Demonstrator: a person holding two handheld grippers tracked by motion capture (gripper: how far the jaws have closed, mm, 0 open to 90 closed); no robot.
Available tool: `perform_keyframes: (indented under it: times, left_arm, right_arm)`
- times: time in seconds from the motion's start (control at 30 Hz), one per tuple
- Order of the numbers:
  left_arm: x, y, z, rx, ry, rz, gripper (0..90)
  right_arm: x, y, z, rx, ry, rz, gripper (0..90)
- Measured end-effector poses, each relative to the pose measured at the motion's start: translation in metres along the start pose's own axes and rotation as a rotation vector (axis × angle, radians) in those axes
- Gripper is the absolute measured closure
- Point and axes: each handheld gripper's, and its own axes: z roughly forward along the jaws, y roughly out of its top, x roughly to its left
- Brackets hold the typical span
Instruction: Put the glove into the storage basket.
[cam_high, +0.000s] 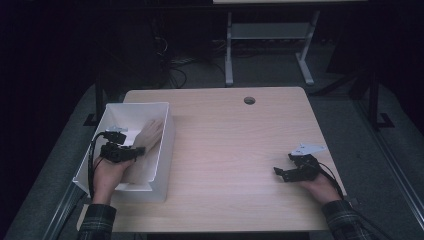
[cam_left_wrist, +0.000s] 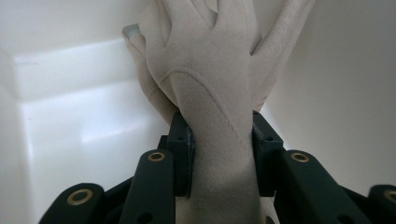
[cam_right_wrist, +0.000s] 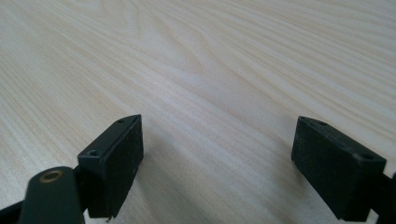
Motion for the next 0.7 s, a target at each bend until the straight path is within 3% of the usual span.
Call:
perform_keyframes:
  times: [0.2,0.37,0.43,0.7]
  left_arm:
    - [0.002,-0.003,0.01,0.048,0.006,0.007,44.5]
    - [0.003,0.002,0.001,0.006,0.005,0.003,29.7]
    - [0.002,0.004,-0.002,-0.005,0.002,-0.001,28.2]
    - [-0.024,0.036,-0.038,-0.103,-0.061,0.051,26.7]
  right_arm:
    - [0.0,0.0,0.0,0.0,0.0,0.0,16.2]
    - [0.0,0.0,0.0,-0.001,0.001,0.003,16.2]
    - [0.0,0.0,0.0,-0.001,0.001,0.001,16.1]
    - [0.0,0.0,0.0,-0.001,0.001,0.001,16.2]
